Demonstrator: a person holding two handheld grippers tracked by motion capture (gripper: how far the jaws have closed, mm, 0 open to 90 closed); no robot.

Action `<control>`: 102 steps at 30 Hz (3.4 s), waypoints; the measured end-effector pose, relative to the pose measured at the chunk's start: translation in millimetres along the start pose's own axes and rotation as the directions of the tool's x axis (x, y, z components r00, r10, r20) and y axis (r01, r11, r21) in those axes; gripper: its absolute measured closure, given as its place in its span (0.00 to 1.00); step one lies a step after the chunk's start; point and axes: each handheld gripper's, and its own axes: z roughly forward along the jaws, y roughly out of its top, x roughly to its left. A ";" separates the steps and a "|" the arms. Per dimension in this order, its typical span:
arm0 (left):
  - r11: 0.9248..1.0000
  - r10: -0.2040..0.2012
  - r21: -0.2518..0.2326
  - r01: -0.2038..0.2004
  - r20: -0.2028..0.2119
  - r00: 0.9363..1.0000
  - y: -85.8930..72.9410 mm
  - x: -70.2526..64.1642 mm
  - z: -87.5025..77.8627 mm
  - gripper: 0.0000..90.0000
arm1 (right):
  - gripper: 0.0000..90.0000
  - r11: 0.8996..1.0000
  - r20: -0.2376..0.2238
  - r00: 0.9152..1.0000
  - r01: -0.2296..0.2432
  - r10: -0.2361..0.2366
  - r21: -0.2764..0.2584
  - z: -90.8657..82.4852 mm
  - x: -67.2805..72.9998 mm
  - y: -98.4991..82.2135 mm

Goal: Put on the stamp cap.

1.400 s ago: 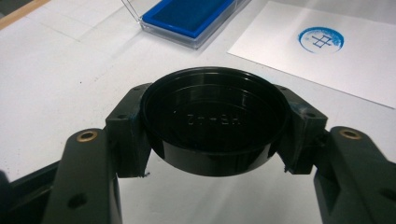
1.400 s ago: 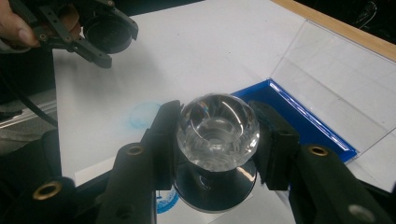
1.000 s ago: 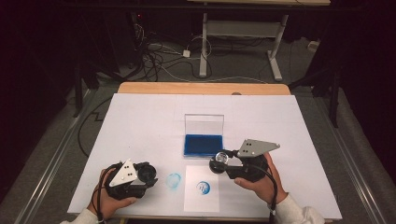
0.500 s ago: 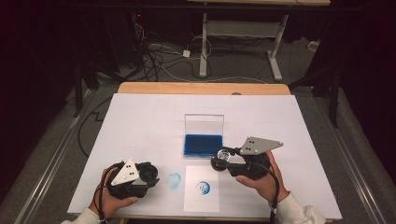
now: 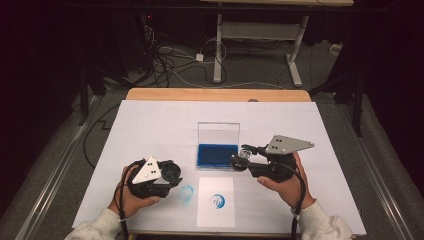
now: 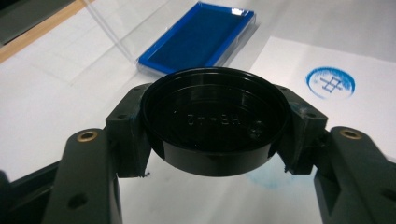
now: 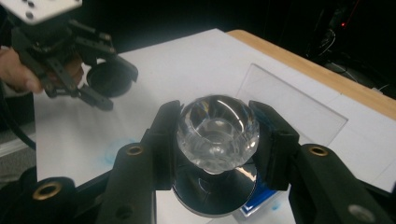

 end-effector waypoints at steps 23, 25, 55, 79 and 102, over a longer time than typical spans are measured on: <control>0.991 -0.006 -0.135 0.018 0.087 0.996 49.6 -25.3 45.7 0.40 | 0.63 0.993 -0.066 0.998 0.008 -0.016 -0.114 28.5 29.9 36.8; 0.988 -0.015 -0.151 0.029 0.093 0.996 53.2 -26.7 48.1 0.40 | 0.63 0.992 -0.074 0.997 -0.004 -0.006 -0.122 31.5 31.3 37.5; 0.989 0.046 -0.140 -0.039 0.042 0.998 61.6 -38.3 52.7 0.40 | 0.63 0.999 -0.121 0.993 -0.017 0.011 -0.049 49.1 38.3 22.9; 0.995 0.072 -0.074 -0.068 0.052 0.996 62.9 -43.2 54.6 0.41 | 0.63 0.999 -0.116 0.993 0.026 -0.029 -0.024 51.7 46.6 16.0; 0.996 0.041 -0.077 -0.034 0.088 0.995 62.9 -33.1 45.6 0.38 | 0.63 0.999 -0.141 0.990 0.025 -0.027 -0.021 52.0 47.1 10.1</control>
